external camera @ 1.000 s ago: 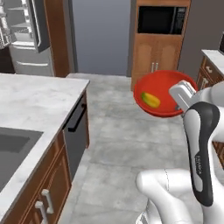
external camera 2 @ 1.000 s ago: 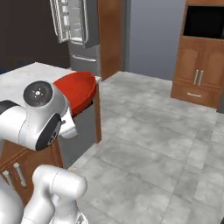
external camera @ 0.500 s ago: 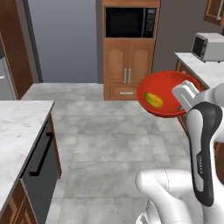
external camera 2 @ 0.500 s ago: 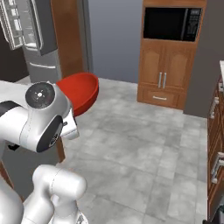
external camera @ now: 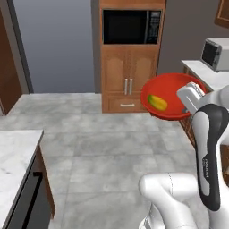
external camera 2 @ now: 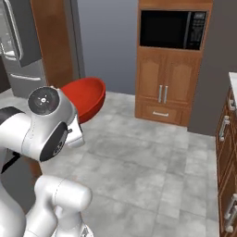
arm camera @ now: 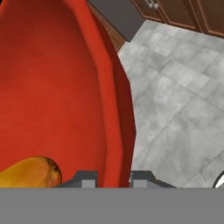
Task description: Move the mug from next to the sink to the open cabinet. Then, move the bowl with the mango to the fridge to clear the area for faucet cleaning.
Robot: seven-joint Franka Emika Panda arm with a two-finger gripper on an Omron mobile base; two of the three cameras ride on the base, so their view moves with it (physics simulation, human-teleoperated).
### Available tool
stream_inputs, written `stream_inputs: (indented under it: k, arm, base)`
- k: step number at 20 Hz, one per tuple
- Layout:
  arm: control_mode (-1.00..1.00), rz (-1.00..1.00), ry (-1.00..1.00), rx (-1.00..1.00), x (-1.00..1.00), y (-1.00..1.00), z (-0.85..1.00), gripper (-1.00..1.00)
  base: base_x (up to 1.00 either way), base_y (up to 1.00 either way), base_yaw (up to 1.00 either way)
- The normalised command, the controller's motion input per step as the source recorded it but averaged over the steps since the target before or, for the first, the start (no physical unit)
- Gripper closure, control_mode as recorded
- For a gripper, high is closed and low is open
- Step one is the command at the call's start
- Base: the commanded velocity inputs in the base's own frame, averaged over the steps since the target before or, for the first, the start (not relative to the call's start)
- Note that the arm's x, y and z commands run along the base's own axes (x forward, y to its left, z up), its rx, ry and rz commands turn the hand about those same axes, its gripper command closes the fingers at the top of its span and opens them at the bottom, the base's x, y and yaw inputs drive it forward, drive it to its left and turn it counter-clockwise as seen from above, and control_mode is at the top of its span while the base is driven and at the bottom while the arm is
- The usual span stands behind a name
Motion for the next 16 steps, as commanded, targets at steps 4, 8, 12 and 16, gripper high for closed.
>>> stream_inputs:
  k: [4,8,12,16]
  arm:
    - [1.0,0.0,0.0,0.0,0.0,0.0,0.0,1.0]
    - [1.0,0.0,0.0,0.0,0.0,0.0,0.0,1.0]
    - [1.0,0.0,0.0,0.0,0.0,0.0,0.0,1.0]
    - [1.0,0.0,0.0,0.0,0.0,0.0,0.0,1.0]
  base:
    - [1.0,0.33,-0.04]
    - [1.0,0.38,0.0]
    - [1.0,0.44,0.0]
    - [1.0,0.49,0.01]
